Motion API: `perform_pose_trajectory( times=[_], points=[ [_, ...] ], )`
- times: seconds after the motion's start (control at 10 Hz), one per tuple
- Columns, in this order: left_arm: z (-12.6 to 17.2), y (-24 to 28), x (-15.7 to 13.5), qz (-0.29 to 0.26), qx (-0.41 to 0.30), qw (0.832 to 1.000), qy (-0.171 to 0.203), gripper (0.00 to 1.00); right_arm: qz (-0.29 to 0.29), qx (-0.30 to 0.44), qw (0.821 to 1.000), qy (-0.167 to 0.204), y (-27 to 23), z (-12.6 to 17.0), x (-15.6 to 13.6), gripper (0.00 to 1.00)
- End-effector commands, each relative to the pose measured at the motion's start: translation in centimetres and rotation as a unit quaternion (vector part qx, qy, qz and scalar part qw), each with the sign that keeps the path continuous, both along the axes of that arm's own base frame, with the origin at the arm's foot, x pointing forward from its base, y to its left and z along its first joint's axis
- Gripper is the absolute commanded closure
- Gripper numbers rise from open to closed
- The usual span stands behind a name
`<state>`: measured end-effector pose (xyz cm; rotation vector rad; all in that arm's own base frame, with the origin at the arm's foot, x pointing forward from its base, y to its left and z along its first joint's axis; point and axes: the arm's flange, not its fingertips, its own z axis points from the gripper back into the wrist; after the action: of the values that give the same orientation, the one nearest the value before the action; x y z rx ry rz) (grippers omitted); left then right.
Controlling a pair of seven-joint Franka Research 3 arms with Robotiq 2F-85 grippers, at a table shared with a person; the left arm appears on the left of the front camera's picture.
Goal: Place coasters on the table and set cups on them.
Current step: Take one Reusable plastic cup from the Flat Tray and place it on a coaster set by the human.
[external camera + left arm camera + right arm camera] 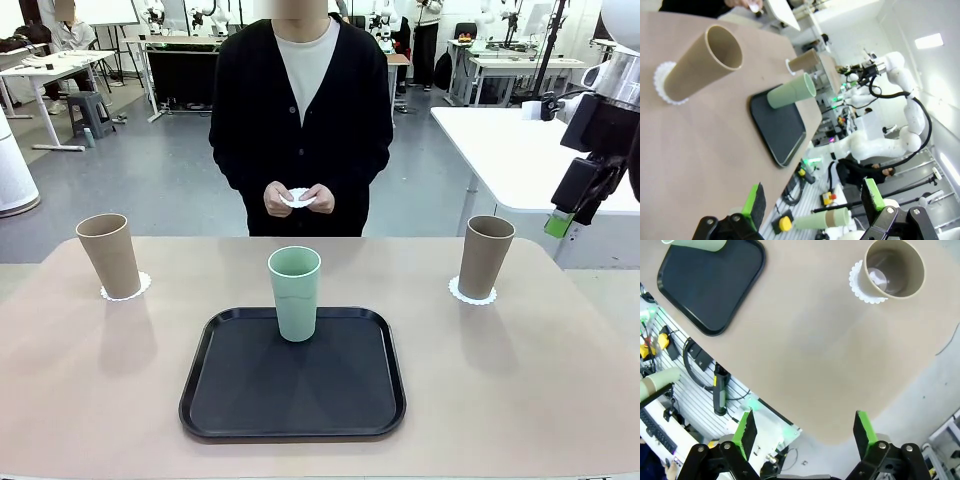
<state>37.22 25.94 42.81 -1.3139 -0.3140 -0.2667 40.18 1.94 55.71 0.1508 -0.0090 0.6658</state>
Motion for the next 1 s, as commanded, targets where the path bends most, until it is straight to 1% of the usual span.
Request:
perform_pose_trajectory(
  times=[0.0,0.4,0.5,0.6,0.7,0.8,0.9],
  points=[
    [0.1,0.1,-0.1,0.002,0.001,1.0,-0.001,0.0,-0.012,-0.014,1.0,-0.006,0.1,-0.4,-0.4,0.0],
    [0.1,0.1,-0.1,0.002,0.001,1.0,-0.001,0.0,-0.012,-0.014,1.0,-0.006,0.1,-0.4,-0.4,0.0],
    [0.1,0.1,-0.1,0.002,0.001,1.0,-0.001,0.0,-0.001,0.0,1.0,0.001,0.0,-0.1,0.0,0.0],
    [0.1,0.1,-0.1,0.002,0.001,1.0,-0.001,0.0,-0.103,0.087,0.991,-0.007,-4.0,-0.5,-1.5,0.0],
    [0.1,0.1,-0.1,0.002,0.001,1.0,-0.001,0.0,-0.17,0.143,0.975,0.016,-7.2,-1.6,-2.2,0.0],
    [0.1,0.1,-0.1,0.002,0.001,1.0,-0.001,0.0,-0.203,0.189,0.96,0.043,-10.3,-3.1,-2.8,0.0],
    [0.1,0.1,-0.1,0.002,0.001,1.0,-0.001,0.0,-0.223,0.232,0.945,0.062,-12.8,-4.4,-2.9,0.0]
  ],
)
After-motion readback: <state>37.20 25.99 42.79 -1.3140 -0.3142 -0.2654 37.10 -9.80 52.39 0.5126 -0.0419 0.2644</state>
